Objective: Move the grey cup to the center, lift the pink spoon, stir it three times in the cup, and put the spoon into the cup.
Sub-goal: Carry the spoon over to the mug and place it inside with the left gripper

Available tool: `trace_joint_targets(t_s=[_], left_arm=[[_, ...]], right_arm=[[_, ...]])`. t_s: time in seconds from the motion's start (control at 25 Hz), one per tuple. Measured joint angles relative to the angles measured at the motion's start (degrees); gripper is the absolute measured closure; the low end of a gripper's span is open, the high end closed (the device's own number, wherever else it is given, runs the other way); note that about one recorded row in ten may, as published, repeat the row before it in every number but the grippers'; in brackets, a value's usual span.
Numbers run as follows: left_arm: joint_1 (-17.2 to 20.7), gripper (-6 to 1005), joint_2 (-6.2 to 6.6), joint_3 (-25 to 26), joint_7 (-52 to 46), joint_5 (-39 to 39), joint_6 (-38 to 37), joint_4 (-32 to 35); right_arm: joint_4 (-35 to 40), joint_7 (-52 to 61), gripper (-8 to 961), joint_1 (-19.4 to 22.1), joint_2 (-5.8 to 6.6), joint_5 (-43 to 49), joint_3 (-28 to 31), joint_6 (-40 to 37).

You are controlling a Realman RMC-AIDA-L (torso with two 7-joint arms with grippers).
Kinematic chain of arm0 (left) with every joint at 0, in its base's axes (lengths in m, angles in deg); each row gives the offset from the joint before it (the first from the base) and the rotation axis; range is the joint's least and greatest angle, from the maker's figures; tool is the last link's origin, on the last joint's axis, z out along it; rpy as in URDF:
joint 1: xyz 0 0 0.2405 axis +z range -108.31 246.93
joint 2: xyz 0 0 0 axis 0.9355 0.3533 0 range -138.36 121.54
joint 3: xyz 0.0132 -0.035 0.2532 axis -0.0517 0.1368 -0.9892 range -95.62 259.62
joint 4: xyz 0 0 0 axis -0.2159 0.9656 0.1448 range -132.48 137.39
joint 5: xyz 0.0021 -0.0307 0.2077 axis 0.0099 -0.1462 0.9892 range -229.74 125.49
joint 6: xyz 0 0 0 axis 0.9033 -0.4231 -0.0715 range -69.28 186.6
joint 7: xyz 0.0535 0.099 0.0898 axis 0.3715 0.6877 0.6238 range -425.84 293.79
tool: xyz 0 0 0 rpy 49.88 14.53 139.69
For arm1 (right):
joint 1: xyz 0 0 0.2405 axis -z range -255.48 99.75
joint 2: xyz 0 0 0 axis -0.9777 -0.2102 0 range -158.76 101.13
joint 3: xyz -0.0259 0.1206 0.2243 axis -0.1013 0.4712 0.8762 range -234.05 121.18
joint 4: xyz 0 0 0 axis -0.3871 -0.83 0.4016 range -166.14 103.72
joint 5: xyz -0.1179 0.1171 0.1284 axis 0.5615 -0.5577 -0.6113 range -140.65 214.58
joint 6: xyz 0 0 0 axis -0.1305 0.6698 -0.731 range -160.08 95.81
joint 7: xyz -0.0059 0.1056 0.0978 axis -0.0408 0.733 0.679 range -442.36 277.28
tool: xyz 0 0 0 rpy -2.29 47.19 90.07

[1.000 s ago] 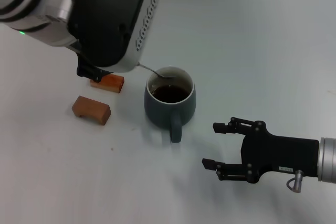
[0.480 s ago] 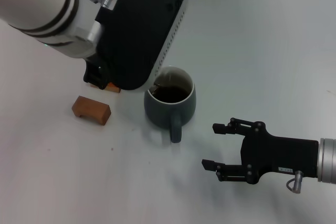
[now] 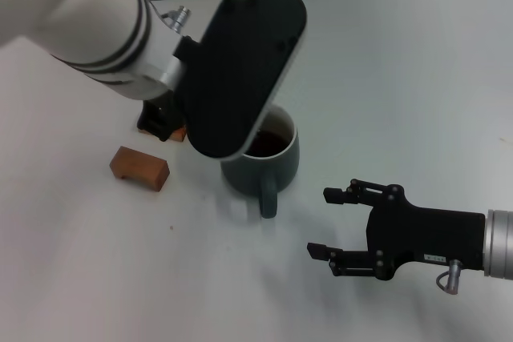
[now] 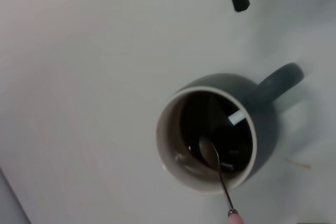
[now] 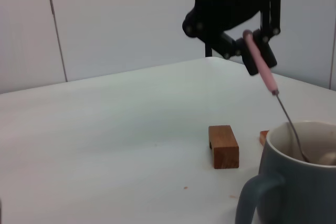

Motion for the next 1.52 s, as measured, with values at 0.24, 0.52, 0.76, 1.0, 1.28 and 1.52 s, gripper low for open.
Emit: trace_joint_targets(t_s=[0.24, 0.52, 0.76, 1.0, 1.28, 1.52], left_arm=[[-0.11, 848, 0.00, -3.98, -1.05, -0.47, 2.36, -0.58], [0.65, 847, 0.00, -5.03, -1.82, 0.39, 0.98, 0.19], [1.30, 846, 0.00, -4.68, -1.83, 2.71, 2.15, 0.18], [1.32, 844, 0.00, -5.68, -1.83, 2.22, 4.28, -0.02], [2.38, 843, 0.00, -7.05, -2.38, 0.52, 4.02, 2.47], [3.17, 842, 0.01, -6.94, -2.40, 0.89, 2.31, 2.68]], right_arm=[[0.00, 0.00, 134, -0.03, 0.00, 0.04, -0.03, 0.00], [0.00, 0.00, 133, -0.12, 0.00, 0.08, -0.11, 0.01], [-0.10, 0.00, 133, -0.17, 0.00, 0.09, -0.17, 0.00], [-0.44, 0.00, 133, -0.24, 0.00, 0.09, -0.20, 0.00], [-0.61, 0.00, 133, -0.36, 0.00, 0.09, -0.20, -0.01], [-0.61, 0.00, 133, -0.48, 0.00, 0.09, -0.20, -0.20]])
